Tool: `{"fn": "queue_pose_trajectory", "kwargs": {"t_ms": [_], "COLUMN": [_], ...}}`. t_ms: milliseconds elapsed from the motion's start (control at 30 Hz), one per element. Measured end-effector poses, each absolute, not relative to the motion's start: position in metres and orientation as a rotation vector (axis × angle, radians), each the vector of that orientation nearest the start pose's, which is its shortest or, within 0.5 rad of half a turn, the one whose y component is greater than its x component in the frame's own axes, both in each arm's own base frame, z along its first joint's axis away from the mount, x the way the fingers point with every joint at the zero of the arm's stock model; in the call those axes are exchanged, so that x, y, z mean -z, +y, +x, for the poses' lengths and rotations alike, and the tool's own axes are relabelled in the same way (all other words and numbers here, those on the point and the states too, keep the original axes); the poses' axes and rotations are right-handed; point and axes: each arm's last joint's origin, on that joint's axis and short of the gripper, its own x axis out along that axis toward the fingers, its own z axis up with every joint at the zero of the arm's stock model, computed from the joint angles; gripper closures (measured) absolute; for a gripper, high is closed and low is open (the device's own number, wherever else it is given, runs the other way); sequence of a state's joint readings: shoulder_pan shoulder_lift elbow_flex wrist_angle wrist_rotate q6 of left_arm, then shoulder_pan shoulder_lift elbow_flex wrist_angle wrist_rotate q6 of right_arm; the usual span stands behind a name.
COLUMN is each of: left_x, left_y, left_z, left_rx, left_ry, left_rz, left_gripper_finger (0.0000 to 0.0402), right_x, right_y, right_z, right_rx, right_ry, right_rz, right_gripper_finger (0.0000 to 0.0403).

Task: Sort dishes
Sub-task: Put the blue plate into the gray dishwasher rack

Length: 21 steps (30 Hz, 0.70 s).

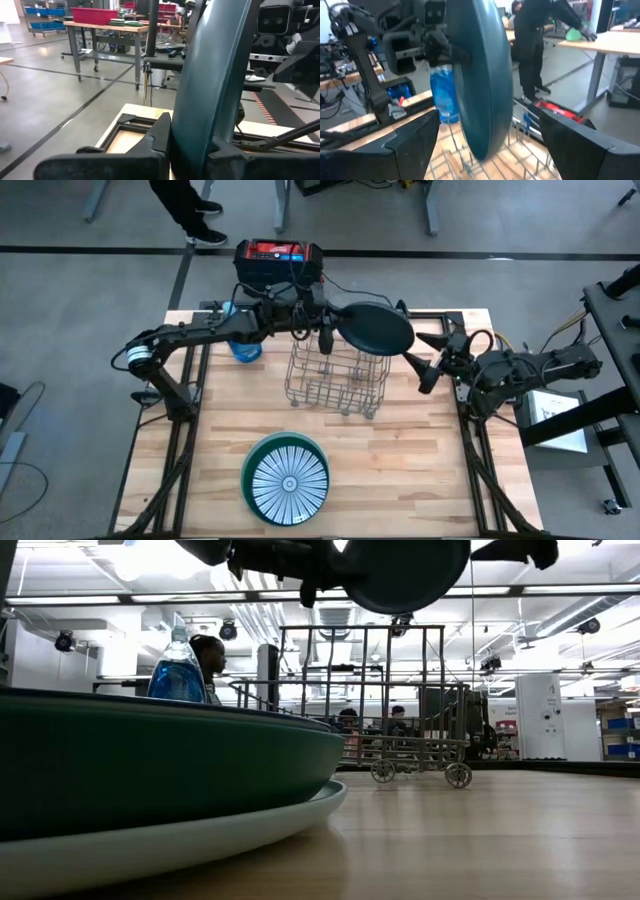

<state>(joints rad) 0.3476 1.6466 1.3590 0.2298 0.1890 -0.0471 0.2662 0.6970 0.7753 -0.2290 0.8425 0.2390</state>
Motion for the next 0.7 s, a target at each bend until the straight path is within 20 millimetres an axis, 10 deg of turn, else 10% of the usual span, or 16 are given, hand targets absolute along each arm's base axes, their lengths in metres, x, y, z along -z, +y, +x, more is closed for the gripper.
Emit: {"fn": "queue_pose_trajectory", "kwargs": {"t_ms": [267, 700], "left_x": [-0.351, -0.35], "left_y": [0.115, 0.113], "left_z": [0.371, 0.37], "left_rx": [-0.124, -0.109], "left_ry": [0.044, 0.059], "left_rz": [-0.074, -0.118], "left_gripper_finger": [0.0383, 0.0284], "right_x": [-0.344, -0.343], "right_y": [0.016, 0.014], "right_z": [0.164, 0.167], "right_rx": [0.533, 0.624], "right_ry": [0.032, 0.047], "right_rz": [0.044, -0.024], "right_gripper_finger": [0.0113, 0.0383]}}
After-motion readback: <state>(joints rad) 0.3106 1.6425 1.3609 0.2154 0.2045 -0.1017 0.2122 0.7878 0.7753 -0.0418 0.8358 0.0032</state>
